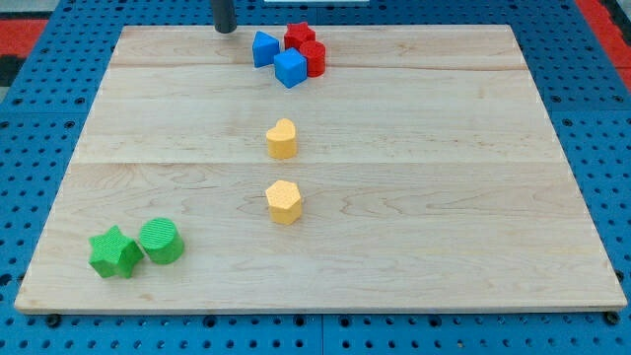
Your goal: Push both red blocks towards center side of board
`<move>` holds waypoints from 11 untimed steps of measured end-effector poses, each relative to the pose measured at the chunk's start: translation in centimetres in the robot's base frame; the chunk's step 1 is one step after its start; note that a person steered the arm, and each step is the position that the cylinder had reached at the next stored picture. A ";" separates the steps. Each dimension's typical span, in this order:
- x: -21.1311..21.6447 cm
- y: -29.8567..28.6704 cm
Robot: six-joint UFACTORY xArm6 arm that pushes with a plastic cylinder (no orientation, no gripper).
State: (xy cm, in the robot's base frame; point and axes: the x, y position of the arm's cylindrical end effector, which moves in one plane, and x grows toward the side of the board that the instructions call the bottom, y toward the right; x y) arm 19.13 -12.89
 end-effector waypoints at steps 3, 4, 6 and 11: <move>0.1 8.5; 0.1 13.6; 0.4 12.8; 14.5 13.6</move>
